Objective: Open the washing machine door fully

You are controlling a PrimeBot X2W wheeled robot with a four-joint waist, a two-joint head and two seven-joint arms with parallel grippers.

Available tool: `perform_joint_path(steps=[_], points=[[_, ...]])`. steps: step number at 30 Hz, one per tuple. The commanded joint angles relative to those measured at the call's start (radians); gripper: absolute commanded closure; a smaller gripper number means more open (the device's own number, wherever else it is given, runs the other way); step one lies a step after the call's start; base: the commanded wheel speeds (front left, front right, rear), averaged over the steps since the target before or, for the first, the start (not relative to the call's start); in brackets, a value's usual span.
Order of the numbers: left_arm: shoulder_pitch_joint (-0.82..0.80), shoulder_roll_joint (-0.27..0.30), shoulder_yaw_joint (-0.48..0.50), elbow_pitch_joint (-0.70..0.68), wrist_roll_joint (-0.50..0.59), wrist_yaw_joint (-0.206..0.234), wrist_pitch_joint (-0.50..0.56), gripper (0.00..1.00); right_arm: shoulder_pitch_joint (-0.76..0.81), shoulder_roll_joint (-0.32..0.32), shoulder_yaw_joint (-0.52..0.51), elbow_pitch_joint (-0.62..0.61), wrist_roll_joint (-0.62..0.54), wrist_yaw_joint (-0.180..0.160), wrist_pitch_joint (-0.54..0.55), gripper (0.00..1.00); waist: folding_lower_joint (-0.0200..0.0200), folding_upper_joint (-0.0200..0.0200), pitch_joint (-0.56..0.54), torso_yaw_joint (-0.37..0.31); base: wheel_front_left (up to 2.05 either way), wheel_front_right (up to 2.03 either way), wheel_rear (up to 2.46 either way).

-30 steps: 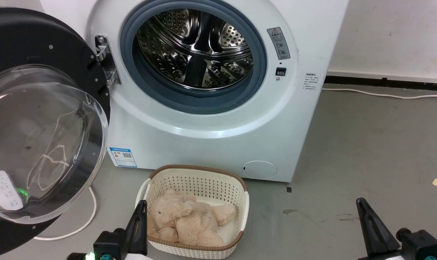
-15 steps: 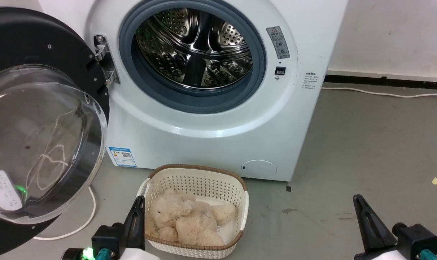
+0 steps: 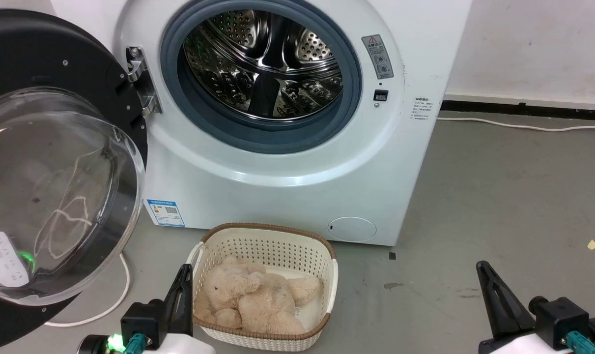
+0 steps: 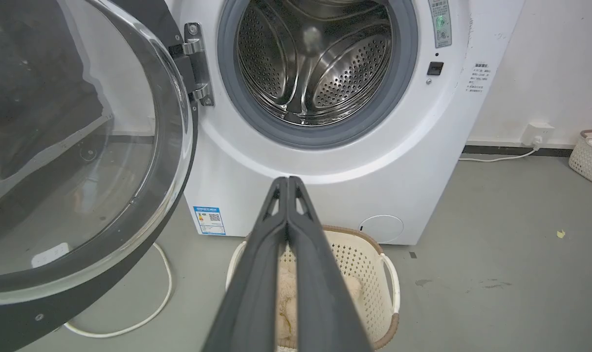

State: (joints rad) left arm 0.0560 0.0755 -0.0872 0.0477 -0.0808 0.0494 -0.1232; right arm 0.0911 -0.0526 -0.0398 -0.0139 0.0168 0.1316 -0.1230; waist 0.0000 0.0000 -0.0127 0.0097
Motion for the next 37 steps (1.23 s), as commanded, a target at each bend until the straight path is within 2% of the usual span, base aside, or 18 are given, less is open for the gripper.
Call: perform_joint_path(steps=[1, 37], points=[[-0.018, -0.005, 0.005, -0.007, 0.009, -0.006, 0.006, 1.00, -0.019, 0.001, 0.004, 0.001, -0.004, -0.001, 0.008, 1.00, 0.0000, 0.0000, 0.000, 0.000, 0.00, 0.00, 0.00], [-0.042, -0.018, 0.056, -0.032, 0.054, -0.033, 0.079, 1.00, -0.064, 0.002, 0.026, 0.009, -0.012, -0.001, 0.080, 1.00, 0.0000, 0.0000, 0.008, -0.006, 0.00, 0.00, 0.00]])
